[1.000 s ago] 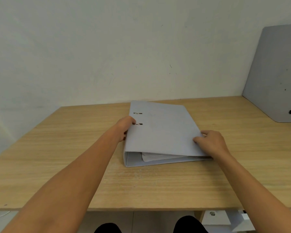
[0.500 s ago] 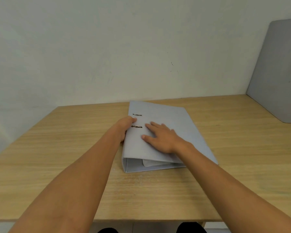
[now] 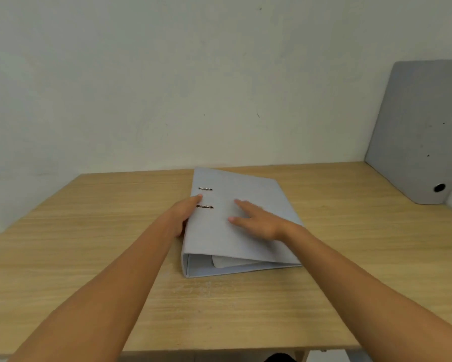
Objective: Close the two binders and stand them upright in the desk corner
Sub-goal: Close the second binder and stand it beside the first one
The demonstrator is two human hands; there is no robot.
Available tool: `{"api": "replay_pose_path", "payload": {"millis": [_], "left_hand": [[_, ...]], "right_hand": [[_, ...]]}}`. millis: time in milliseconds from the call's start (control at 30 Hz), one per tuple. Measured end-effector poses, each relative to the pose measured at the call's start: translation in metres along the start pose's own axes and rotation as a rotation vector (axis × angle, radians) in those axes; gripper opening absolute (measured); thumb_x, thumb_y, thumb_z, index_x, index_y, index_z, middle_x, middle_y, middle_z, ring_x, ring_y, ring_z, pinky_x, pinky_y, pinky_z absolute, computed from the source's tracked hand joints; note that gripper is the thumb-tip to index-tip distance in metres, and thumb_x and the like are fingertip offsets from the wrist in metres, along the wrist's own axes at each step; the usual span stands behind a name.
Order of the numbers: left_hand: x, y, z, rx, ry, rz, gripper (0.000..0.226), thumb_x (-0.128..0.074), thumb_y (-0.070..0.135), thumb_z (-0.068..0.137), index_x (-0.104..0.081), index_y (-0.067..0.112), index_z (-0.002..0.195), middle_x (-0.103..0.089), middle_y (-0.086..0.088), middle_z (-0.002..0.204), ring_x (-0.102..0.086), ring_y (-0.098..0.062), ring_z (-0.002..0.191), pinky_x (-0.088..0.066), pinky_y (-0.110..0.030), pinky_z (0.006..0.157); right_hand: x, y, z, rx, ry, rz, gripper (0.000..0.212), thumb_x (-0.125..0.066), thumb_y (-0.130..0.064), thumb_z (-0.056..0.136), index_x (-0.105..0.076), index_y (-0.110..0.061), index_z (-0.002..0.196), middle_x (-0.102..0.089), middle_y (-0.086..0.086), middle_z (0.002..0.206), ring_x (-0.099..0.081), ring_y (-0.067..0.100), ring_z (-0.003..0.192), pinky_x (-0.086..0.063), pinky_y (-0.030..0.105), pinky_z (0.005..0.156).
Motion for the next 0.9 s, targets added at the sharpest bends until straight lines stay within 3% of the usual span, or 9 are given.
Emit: {"api": "replay_pose_path", "payload": {"millis": [100,167,233,300,367,433,667,800,900], "left_hand": [[0.004,-0.004,-0.003,-0.050,-0.007,0.029,0.029,-0.055,0.048,0.092,-0.066,0.022,0.096,-0.073,0.000,0.088,-0.070,-0.015,0.068,-0.050,-0.026,0.055],[0.005,-0.004,-0.007,-0.054,-0.018,0.057,0.030,-0.058,0.050,0.089,-0.067,0.023,0.098,-0.073,0.001,0.086,-0.071,-0.014,0.066,-0.049,-0.024,0.053],[0.008,-0.006,-0.009,-0.022,-0.014,0.052,0.034,-0.062,0.049,0.086,-0.065,0.018,0.100,-0.071,-0.004,0.086,-0.069,-0.020,0.072,-0.050,-0.029,0.058],[0.009,-0.007,-0.013,0.019,-0.006,0.011,0.040,-0.067,0.048,0.083,-0.063,0.014,0.103,-0.068,-0.008,0.091,-0.068,-0.025,0.081,-0.056,-0.035,0.069],[0.006,-0.008,-0.016,0.034,-0.044,-0.026,0.047,-0.071,0.046,0.079,-0.065,0.012,0.111,-0.071,-0.012,0.104,-0.069,-0.030,0.100,-0.056,-0.043,0.090],[0.003,-0.009,-0.022,0.054,-0.094,-0.067,0.052,-0.074,0.045,0.075,-0.066,0.013,0.115,-0.072,-0.013,0.113,-0.068,-0.032,0.108,-0.052,-0.046,0.097],[-0.011,0.005,-0.041,-0.046,-0.171,-0.242,0.040,-0.067,0.040,0.078,-0.070,0.014,0.108,-0.076,-0.014,0.096,-0.070,-0.031,0.085,-0.055,-0.043,0.088],[-0.028,0.029,-0.054,-0.188,-0.161,-0.268,0.050,-0.070,0.043,0.073,-0.070,0.014,0.114,-0.076,-0.014,0.104,-0.073,-0.031,0.089,-0.059,-0.041,0.079],[-0.043,0.052,-0.070,-0.308,-0.018,-0.290,0.069,-0.078,0.049,0.058,-0.066,0.012,0.115,-0.075,-0.013,0.105,-0.073,-0.031,0.092,-0.059,-0.047,0.085]], "right_hand": [[0.028,0.051,-0.027,-0.231,0.124,-0.050,0.077,-0.057,-0.043,0.093,-0.028,-0.008,0.155,-0.030,0.014,0.161,-0.033,0.029,0.146,-0.032,0.037,0.113],[0.037,0.078,-0.045,-0.397,0.166,-0.033,0.066,-0.059,-0.042,0.088,-0.045,-0.008,0.143,-0.052,0.013,0.142,-0.056,0.032,0.122,-0.049,0.037,0.084],[0.040,0.091,-0.055,-0.463,0.168,0.081,0.054,-0.063,-0.043,0.085,-0.056,-0.009,0.126,-0.061,0.008,0.108,-0.062,0.026,0.089,-0.047,0.030,0.058],[0.038,0.096,-0.059,-0.479,0.171,0.168,0.048,-0.068,-0.043,0.083,-0.060,-0.007,0.114,-0.056,0.003,0.088,-0.055,0.020,0.070,-0.039,0.025,0.048],[0.035,0.100,-0.061,-0.470,0.190,0.206,0.049,-0.073,-0.040,0.081,-0.065,-0.003,0.111,-0.062,0.007,0.098,-0.060,0.023,0.081,-0.042,0.027,0.055],[0.034,0.104,-0.063,-0.451,0.239,0.261,0.047,-0.075,-0.037,0.078,-0.069,-0.003,0.110,-0.066,0.010,0.112,-0.064,0.027,0.098,-0.045,0.031,0.068],[0.034,0.101,-0.073,-0.403,0.284,0.303,0.051,-0.075,-0.036,0.081,-0.064,-0.008,0.122,-0.062,0.009,0.126,-0.058,0.022,0.102,-0.049,0.040,0.094],[0.049,0.086,-0.082,-0.373,0.317,0.189,0.068,-0.072,-0.043,0.082,-0.052,-0.011,0.139,-0.043,0.014,0.148,-0.053,0.028,0.122,-0.045,0.036,0.097],[0.062,0.063,-0.094,-0.264,0.392,0.210,0.080,-0.074,-0.044,0.081,-0.041,-0.016,0.149,-0.033,0.013,0.154,-0.047,0.030,0.132,-0.041,0.037,0.105]]}}
Point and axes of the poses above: each hand's wrist, its own z-axis towards the middle knuckle, its own x-axis out of the back of the hand, y = z × x, the point moved 5 cm from there along z, towards the middle knuckle
